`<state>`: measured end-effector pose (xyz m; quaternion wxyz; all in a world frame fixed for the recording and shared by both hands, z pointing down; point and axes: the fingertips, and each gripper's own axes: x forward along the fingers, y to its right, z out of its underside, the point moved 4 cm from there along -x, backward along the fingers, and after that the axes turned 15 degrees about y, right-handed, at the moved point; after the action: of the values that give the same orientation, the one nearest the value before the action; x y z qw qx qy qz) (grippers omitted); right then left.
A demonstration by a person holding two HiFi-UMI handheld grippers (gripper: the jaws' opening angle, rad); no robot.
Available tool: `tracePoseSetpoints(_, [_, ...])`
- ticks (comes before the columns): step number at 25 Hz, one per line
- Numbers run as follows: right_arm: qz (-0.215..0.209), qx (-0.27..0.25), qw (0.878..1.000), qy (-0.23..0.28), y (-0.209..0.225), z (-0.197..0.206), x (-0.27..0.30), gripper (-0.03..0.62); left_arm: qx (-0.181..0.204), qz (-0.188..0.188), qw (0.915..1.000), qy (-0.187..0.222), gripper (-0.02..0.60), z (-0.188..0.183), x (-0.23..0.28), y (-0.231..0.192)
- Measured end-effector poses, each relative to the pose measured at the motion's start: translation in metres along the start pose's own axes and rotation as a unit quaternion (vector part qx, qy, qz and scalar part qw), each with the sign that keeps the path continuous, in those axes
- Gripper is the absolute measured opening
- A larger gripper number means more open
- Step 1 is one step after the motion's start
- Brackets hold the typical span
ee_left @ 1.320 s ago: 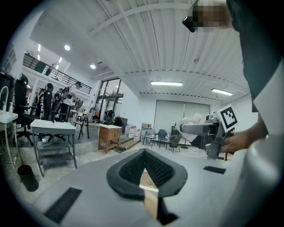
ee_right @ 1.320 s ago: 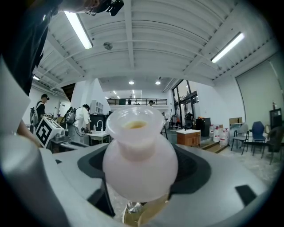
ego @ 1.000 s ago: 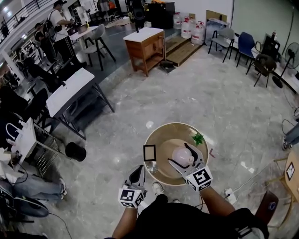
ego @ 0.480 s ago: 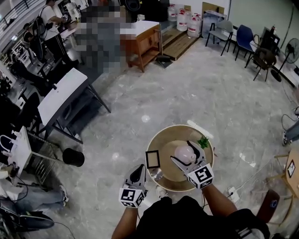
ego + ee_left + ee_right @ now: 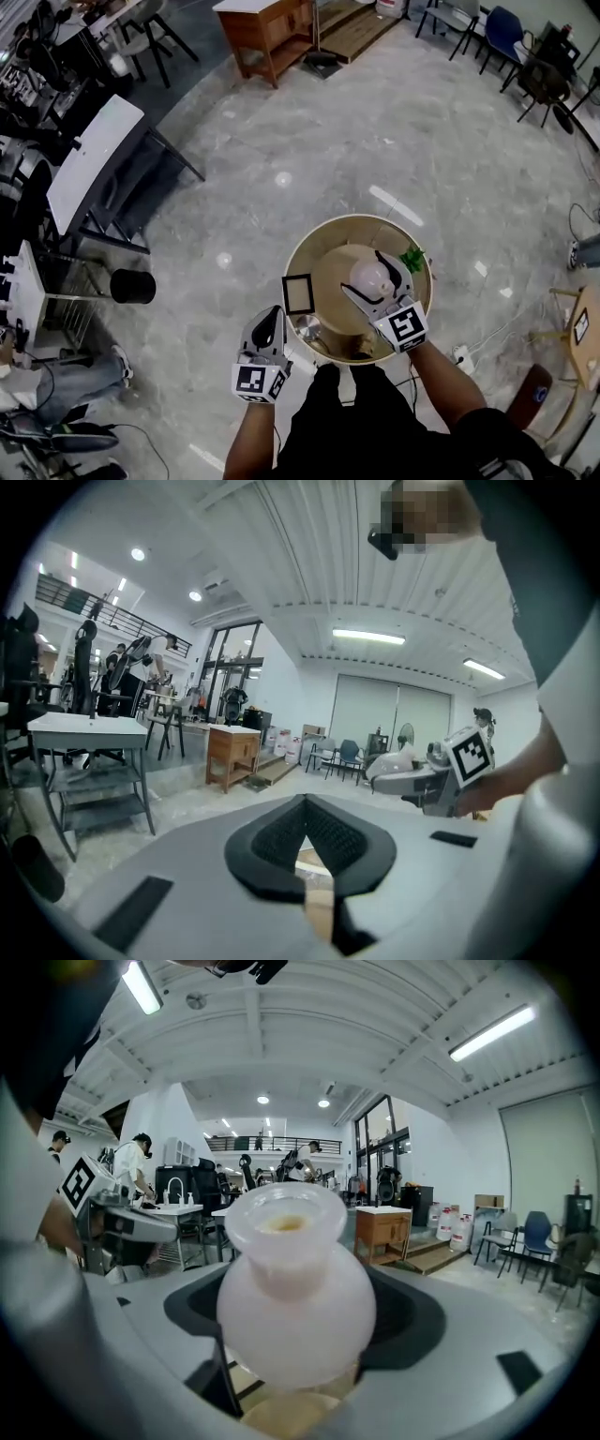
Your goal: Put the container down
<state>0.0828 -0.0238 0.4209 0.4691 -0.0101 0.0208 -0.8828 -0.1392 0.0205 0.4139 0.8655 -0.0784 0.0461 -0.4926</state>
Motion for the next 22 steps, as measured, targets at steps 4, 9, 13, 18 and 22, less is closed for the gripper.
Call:
tracePoseSetpoints(4, [-0.014,0.004,0.999,-0.031,0.016,0.046,0.012,0.403,-0.006,-0.007,0.9999,-0.010,-0.005,0.025,0.020,-0.003])
tracePoseSetpoints(9, [-0.010,0.012,0.998,-0.061,0.036,0.126,0.035,0.403,-0.002,-0.020,0.9997,-0.017,-0.005,0.072,0.050,-0.023])
tracePoseSetpoints(13, [-0.015,0.020,0.995,-0.093,0.040,0.191,0.051,0.403,-0.007,-0.038,0.9990,-0.023,-0.005,0.104,0.061,-0.039])
tracePoseSetpoints(18, [-0.020,0.026,0.989,-0.142,0.040,0.270,0.075,0.403,-0.005,-0.052,0.9979,-0.038,-0.005,0.150,0.072,-0.063])
tracePoseSetpoints(22, [-0.012,0.043,0.983,-0.177,0.036,0.327,0.087,0.403,-0.028,-0.069,0.9958,-0.053,-0.005,0.185,0.071,-0.077])
